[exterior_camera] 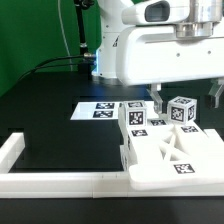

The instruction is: Assemble chair

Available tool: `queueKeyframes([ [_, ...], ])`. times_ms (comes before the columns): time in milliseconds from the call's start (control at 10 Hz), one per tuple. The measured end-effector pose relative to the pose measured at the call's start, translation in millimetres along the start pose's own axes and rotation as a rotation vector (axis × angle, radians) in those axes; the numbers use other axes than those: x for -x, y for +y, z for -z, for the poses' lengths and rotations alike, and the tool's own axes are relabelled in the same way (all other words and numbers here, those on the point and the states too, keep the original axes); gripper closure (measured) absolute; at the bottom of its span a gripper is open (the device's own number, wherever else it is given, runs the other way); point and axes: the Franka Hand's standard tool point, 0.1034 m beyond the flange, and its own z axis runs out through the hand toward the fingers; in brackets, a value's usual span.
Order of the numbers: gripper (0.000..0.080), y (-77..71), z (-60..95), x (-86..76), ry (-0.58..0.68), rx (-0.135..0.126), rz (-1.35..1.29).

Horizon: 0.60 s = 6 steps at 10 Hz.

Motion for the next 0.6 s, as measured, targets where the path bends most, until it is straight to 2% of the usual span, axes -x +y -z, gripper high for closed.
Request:
queueKeyframes([
  [200,0.0409,0.8,0.2,-0.1,0.001,0.001,-0.018],
  [600,0.0410,0.5,0.1,-0.1,0.001,-0.001,-0.284],
])
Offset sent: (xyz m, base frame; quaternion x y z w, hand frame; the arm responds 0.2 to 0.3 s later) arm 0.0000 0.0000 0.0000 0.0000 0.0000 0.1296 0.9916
